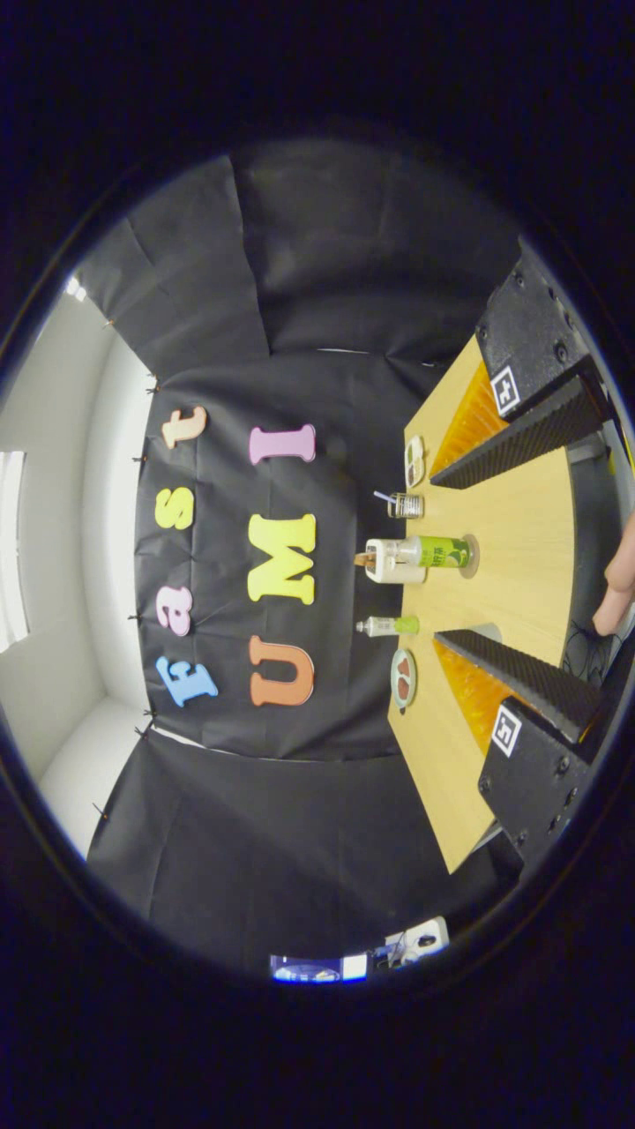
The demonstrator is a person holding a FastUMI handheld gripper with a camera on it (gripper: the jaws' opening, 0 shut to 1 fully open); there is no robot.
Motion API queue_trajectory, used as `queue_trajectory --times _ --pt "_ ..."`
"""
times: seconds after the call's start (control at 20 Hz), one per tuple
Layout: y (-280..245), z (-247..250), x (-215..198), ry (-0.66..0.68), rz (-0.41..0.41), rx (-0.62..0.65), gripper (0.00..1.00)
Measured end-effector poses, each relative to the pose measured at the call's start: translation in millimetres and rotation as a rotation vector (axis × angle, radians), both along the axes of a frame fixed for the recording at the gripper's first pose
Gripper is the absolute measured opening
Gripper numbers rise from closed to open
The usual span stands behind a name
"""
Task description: Take the bottle from table, then pour the juice into the cup, finally place the bottle on the coaster
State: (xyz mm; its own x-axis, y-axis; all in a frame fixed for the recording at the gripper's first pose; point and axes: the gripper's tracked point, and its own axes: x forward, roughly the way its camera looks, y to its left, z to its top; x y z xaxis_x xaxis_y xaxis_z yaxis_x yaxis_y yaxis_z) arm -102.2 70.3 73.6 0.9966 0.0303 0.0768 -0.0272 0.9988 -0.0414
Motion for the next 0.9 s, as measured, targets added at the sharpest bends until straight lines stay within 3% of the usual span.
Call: queue_trajectory --times 0.15,0.45,0.6,0.9 --pt "-6 -10 -8 0.014 0.002 0.01 1.0" --pt "-20 -24 -2 0.023 -0.07 -0.003 1.0" --pt "1 -38 4 0.062 -0.029 -0.046 1.0" --pt "-3 -47 10 0.072 -0.026 -0.063 1.0"
